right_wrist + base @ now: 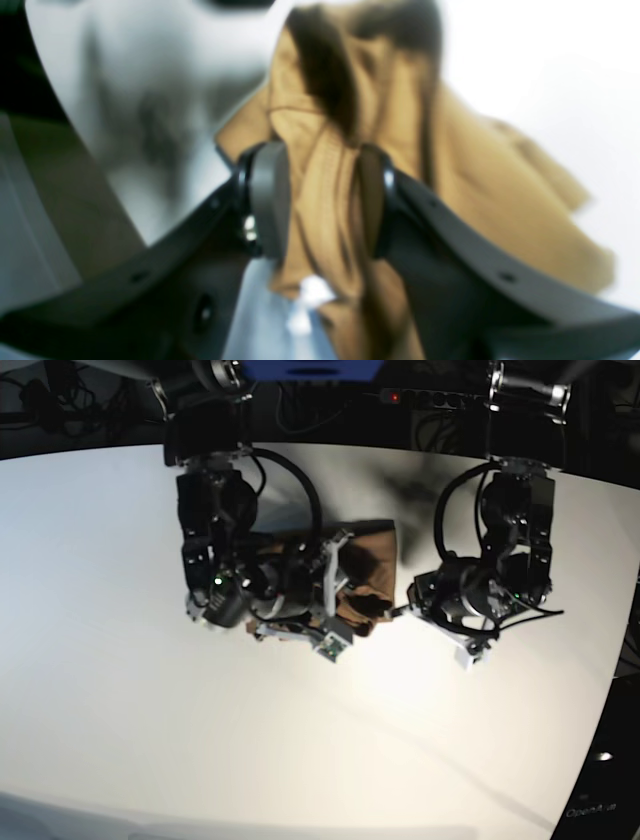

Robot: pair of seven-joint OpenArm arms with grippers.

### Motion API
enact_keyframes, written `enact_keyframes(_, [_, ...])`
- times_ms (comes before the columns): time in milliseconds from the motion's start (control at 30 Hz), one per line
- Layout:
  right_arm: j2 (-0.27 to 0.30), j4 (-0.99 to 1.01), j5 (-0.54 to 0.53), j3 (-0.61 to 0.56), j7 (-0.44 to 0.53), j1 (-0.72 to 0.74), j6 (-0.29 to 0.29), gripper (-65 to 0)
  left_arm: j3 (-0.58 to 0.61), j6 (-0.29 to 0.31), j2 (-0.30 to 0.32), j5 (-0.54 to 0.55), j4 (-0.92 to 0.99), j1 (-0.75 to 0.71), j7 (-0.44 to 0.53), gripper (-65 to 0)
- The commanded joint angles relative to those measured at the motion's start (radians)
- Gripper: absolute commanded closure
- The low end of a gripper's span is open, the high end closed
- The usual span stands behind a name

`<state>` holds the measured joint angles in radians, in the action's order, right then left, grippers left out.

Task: Fold the T-shirt properly
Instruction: 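Press the folded bundle together with both grippers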

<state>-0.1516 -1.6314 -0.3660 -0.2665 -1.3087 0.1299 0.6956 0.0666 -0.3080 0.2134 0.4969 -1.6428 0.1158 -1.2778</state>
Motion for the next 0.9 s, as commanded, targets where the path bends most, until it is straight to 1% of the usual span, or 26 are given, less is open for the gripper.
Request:
enact_keyframes(0, [-0.005,-0.011,-0.011,0.011,0.016,0.023,0.003,-24.1,-0.004,0.002,0.004,0.009,-0.032,0.022,0.011,-2.2])
enact_keyframes(67, [-0.005,-0.011,-0.012,0.023,0.016,0.037,0.003,-24.1,-0.004,0.002,0.004,0.009,-0.038,0.022,0.011,-2.2])
enact_keyframes(133, [-0.005,-0.011,-0.047,0.025,0.021,0.041,0.003,-24.1,-0.004,0.002,0.004,0.009,-0.038,0.022,0.011,-2.2])
enact_keyframes(233, [-0.005,-0.011,-0.158,0.025,0.028,0.043,0.003,-24.1,-0.004,0.002,0.004,0.009,-0.037,0.022,-0.01,-2.2])
enact_keyframes(400, [-0.005,-0.011,-0.388,0.025,0.031,0.053,0.003,-23.9,-0.006,0.002,0.004,0.009,-0.04,0.023,-0.035,-2.2])
enact_keyframes(433, [-0.005,-0.011,-0.414,0.022,0.034,0.06,0.003,-23.9,-0.006,0.002,0.004,0.009,-0.052,0.023,-0.035,-2.2])
enact_keyframes(500, [-0.005,-0.011,-0.42,0.022,0.034,0.064,0.003,-23.5,-0.006,0.002,0.004,0.009,-0.079,0.022,-0.035,-2.2])
enact_keyframes(567, [0.04,-0.011,-0.419,0.022,0.036,0.067,0.003,-23.2,-0.006,0.002,0.004,0.009,-0.113,0.011,-0.038,-2.2])
enact_keyframes(633, [0.106,-0.011,-0.419,0.02,0.059,0.087,0.003,-22.5,-0.007,0.002,-0.002,0.009,-0.152,0.005,-0.061,-2.2])
enact_keyframes(667, [0.145,-0.01,-0.419,0.019,0.074,0.096,0.003,-19.9,-0.007,0.002,-0.006,0.009,-0.17,0.005,-0.072,-2.2])
enact_keyframes(700, [0.185,-0.01,-0.419,0.02,0.088,0.104,0.003,-15.8,-0.007,0.002,-0.01,0.009,-0.188,0.005,-0.076,-2.2])
enact_keyframes(767, [0.246,-0.008,-0.417,0.02,0.099,0.112,0.003,-7.5,-0.007,0.003,-0.03,0.01,-0.211,0.005,-0.084,-2.2])
enact_keyframes(800, [0.28,-0.008,-0.417,0.022,0.099,0.119,0.003,-4.5,-0.007,0.003,-0.039,0.01,-0.216,0.005,-0.087,-2.2])
enact_keyframes(833, [0.312,-0.002,-0.417,0.019,0.099,0.119,0.003,-2.5,-0.006,0.003,-0.048,0.01,-0.218,0.003,-0.087,-2.2])
enact_keyframes(867, [0.34,0.007,-0.417,0.02,0.102,0.118,0.003,-1.7,0.0,0.003,-0.05,0.01,-0.218,0.003,-0.087,-2.2])
